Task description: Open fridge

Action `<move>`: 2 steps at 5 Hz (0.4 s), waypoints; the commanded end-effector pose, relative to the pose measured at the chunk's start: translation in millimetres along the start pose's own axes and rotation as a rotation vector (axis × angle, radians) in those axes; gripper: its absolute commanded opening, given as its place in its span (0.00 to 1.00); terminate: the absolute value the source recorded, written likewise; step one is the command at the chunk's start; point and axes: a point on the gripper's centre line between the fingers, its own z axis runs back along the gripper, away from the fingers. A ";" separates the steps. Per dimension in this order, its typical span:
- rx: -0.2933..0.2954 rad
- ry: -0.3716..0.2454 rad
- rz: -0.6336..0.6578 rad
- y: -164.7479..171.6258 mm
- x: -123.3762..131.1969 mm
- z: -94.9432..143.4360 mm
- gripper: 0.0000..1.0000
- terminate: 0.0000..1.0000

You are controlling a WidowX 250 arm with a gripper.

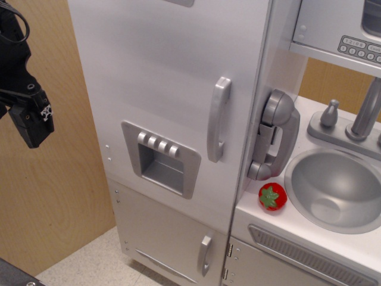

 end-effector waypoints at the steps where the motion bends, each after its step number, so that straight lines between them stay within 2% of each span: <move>1: 0.000 0.000 0.000 0.0 0.0 0.0 1.00 0.00; 2: -0.006 0.008 -0.004 -33.2 24.7 -0.4 1.00 0.00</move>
